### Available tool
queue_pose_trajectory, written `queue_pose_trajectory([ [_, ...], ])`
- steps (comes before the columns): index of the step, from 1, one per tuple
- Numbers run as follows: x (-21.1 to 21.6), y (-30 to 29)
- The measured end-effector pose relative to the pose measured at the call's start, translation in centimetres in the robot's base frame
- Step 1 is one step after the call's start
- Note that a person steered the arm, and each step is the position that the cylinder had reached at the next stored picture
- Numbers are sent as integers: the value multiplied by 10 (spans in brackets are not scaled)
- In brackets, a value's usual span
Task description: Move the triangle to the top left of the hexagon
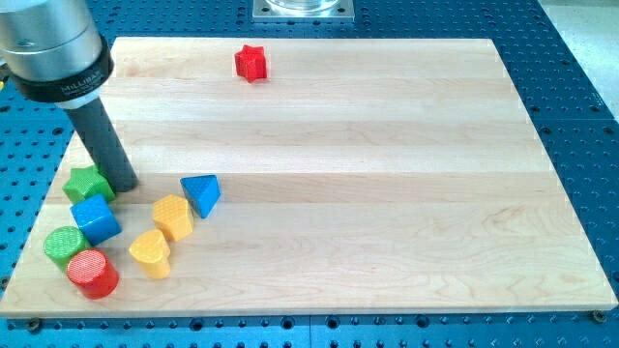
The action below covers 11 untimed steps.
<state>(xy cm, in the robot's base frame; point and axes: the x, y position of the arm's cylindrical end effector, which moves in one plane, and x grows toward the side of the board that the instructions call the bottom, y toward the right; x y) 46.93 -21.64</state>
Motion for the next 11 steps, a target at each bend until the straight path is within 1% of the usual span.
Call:
queue_pose_trajectory([
  [1,-24,83],
  [2,-3,198],
  [3,34,196],
  [4,40,146],
  [6,38,72],
  [7,13,72],
  [8,-27,33],
  [9,-56,8],
  [10,-87,-35],
  [11,-66,-54],
])
